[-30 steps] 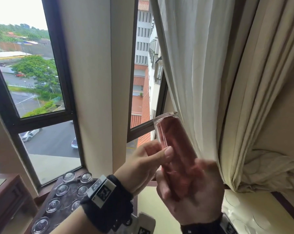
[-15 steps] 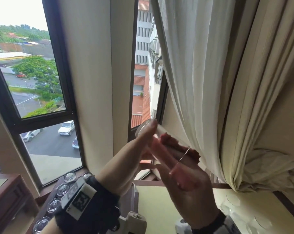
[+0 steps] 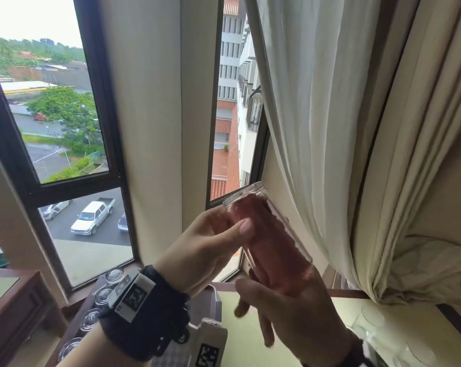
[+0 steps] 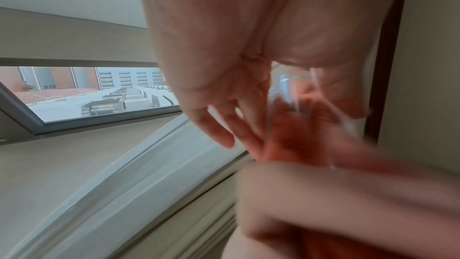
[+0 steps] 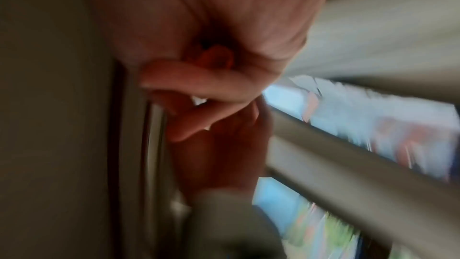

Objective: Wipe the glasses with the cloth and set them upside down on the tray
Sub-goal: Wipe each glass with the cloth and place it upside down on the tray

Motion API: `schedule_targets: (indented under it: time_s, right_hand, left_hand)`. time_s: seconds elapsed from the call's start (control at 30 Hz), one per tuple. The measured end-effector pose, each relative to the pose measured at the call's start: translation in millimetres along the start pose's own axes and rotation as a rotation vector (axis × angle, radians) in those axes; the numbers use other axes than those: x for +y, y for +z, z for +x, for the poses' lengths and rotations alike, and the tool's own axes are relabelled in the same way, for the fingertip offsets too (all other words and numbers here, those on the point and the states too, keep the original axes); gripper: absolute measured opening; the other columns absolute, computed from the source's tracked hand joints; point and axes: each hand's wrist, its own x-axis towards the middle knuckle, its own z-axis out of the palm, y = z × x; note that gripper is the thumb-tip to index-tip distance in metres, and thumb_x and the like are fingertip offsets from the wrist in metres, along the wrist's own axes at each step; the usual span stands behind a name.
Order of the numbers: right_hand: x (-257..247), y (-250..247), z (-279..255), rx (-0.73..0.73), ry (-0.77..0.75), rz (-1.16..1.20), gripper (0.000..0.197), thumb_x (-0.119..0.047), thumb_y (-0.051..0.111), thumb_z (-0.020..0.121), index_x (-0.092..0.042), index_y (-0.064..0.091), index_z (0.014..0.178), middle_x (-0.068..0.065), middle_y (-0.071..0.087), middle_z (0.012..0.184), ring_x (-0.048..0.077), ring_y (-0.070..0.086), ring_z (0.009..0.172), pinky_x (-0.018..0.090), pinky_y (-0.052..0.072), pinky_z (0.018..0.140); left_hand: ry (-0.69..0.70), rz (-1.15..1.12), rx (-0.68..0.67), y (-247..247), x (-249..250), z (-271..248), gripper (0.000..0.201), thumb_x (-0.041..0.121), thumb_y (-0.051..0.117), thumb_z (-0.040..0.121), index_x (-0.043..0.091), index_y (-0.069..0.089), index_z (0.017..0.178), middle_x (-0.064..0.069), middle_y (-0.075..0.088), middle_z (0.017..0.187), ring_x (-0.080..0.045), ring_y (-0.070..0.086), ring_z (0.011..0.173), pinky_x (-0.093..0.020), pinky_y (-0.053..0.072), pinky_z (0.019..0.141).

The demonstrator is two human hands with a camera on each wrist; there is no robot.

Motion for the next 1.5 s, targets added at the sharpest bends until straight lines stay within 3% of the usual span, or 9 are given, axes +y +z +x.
schedule_targets:
  time_s: [0.13, 0.33, 0.47, 0.63, 0.87, 1.03, 1.17, 1.3, 1.5]
  right_hand:
    - [0, 8, 3, -0.093, -0.029, 0.232, 0.061, 0.008, 0.069, 0.087, -0.037, 0.06, 0.127, 0.019, 0.05, 0.068, 0.037, 0.062, 0.047, 0.022, 0.044, 0.037]
    - [54, -7, 26, 0.153, -0.19, -1.119, 0.016, -0.021, 0.084, 0.074, -0.011, 0.072, 0.078, 0.0, 0.063, 0.053, 0.015, 0.059, 0.042, 0.021, 0.05, 0.044]
    - [42, -5, 20, 0.083, -0.048, -0.443, 0.043, -0.003, 0.066, 0.089, -0.02, 0.063, 0.129, 0.0, 0.074, 0.086, 0.018, 0.072, 0.061, 0.033, 0.058, 0.046]
    - [10, 5, 10, -0.176, -0.018, 0.434, 0.062, 0.017, 0.06, 0.09, -0.024, 0.053, 0.135, 0.025, 0.051, 0.068, 0.034, 0.063, 0.047, 0.021, 0.043, 0.036]
    - [69, -18, 36, 0.171, -0.295, -1.134, 0.014, -0.021, 0.08, 0.073, -0.011, 0.07, 0.073, 0.002, 0.062, 0.052, 0.02, 0.058, 0.04, 0.025, 0.05, 0.04]
    - [43, -9, 24, -0.029, -0.046, 0.035, 0.053, -0.011, 0.07, 0.089, -0.026, 0.053, 0.137, 0.002, 0.071, 0.084, 0.025, 0.073, 0.065, 0.03, 0.053, 0.042]
    - [24, -3, 14, -0.356, 0.096, 1.071, 0.054, -0.036, 0.059, 0.094, -0.005, 0.046, 0.136, 0.02, 0.062, 0.088, 0.032, 0.072, 0.06, 0.023, 0.039, 0.038]
    - [30, -5, 18, -0.096, 0.14, 1.004, 0.051, -0.052, 0.052, 0.092, -0.005, 0.065, 0.11, 0.014, 0.056, 0.072, 0.022, 0.061, 0.039, 0.02, 0.03, 0.035]
    - [40, -26, 20, 0.396, 0.076, 0.19, 0.035, -0.044, 0.083, 0.078, -0.015, 0.067, 0.066, 0.01, 0.049, 0.048, 0.017, 0.041, 0.033, 0.024, 0.037, 0.038]
  left_hand:
    - [0.027, -0.005, 0.008, -5, -2, 1, 0.07, 0.044, 0.087, 0.084, -0.009, 0.065, 0.125, -0.031, 0.066, 0.121, -0.037, 0.068, 0.113, -0.044, 0.055, 0.101]
    - [-0.23, 0.572, 0.445, 2, -14, 19, 0.063, 0.073, 0.073, 0.074, 0.011, 0.084, 0.086, -0.013, 0.078, 0.086, -0.022, 0.073, 0.082, -0.021, 0.058, 0.075]
    - [-0.169, 0.411, 0.25, -15, -18, 15, 0.052, 0.061, 0.077, 0.085, 0.01, 0.081, 0.095, -0.016, 0.078, 0.098, -0.031, 0.074, 0.097, -0.037, 0.061, 0.093]
    - [-0.018, -0.088, -0.102, -12, -10, 9, 0.039, 0.038, 0.081, 0.091, 0.008, 0.077, 0.115, -0.015, 0.074, 0.118, -0.027, 0.071, 0.113, -0.04, 0.055, 0.103]
    - [-0.152, 0.566, 0.388, 3, -20, 28, 0.051, 0.063, 0.071, 0.083, 0.013, 0.082, 0.085, 0.002, 0.078, 0.076, -0.007, 0.074, 0.075, -0.016, 0.055, 0.071]
    - [-0.133, 0.122, 0.146, -10, -23, 20, 0.043, 0.047, 0.076, 0.091, 0.01, 0.079, 0.111, -0.018, 0.074, 0.112, -0.029, 0.072, 0.108, -0.039, 0.057, 0.1]
    - [-0.069, -0.103, -0.094, -4, -17, 17, 0.062, 0.037, 0.076, 0.095, 0.0, 0.059, 0.141, -0.021, 0.066, 0.133, -0.032, 0.066, 0.123, -0.045, 0.051, 0.106]
    - [-0.127, 0.002, -0.068, -4, -19, 21, 0.061, 0.042, 0.073, 0.097, 0.016, 0.057, 0.15, -0.021, 0.062, 0.143, -0.034, 0.059, 0.135, -0.049, 0.045, 0.114]
    - [-0.28, 0.229, 0.169, -9, -35, 13, 0.056, 0.056, 0.045, 0.104, 0.021, 0.061, 0.144, -0.012, 0.069, 0.137, -0.031, 0.063, 0.131, -0.064, 0.043, 0.117]
